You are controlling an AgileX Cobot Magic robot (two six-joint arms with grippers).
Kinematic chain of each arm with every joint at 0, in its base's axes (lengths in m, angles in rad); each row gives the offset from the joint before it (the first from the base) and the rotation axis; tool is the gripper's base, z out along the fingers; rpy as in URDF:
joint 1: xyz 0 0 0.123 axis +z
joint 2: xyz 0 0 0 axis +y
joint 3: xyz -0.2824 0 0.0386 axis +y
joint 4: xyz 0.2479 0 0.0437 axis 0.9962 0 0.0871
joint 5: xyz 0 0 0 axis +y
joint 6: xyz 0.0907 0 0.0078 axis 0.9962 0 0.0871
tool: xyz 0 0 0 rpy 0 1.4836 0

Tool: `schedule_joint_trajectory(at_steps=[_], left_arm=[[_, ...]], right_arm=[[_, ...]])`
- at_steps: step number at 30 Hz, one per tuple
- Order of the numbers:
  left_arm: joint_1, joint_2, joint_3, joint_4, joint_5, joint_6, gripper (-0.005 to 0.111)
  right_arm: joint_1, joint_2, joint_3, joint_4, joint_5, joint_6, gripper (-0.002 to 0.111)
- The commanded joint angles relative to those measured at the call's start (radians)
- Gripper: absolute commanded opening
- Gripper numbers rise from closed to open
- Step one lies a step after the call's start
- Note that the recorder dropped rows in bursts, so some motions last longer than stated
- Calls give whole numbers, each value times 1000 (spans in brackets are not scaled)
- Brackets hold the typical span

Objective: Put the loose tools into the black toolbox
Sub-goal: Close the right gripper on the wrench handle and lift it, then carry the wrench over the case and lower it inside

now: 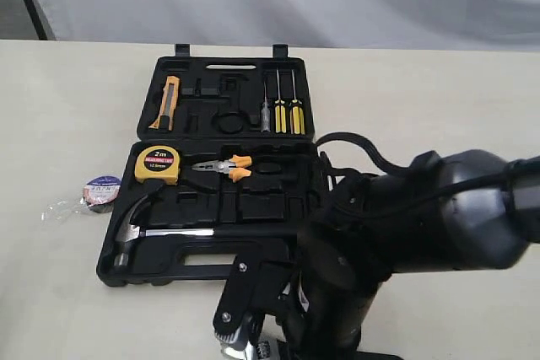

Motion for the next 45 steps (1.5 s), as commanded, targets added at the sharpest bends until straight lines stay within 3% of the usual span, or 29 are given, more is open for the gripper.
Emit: schedule_joint_trajectory(at_steps=[1,13,16,20,32,39,45], left_arm=[[3,-8,9,-14,-17,-10,1],[3,-8,9,-14,-17,-10,1],[3,-8,9,-14,-17,-10,1],[3,-8,9,-14,-17,-10,1],[3,-8,9,-14,-17,-10,1],[3,-8,9,-14,-17,-10,1],[3,-8,9,-14,-17,-10,1]], right_arm=[[1,29,-19,44,-50,21,56],[1,107,2,40,-107,3,53],[1,126,2,40,-105,-2,36],[1,126,-5,40,-90,-8,0],[35,-58,-142,12,63,-68,-1],[31,-118,-295,-129,105,-41,-1],[-61,-117,-411,-238,79,-1,-1]])
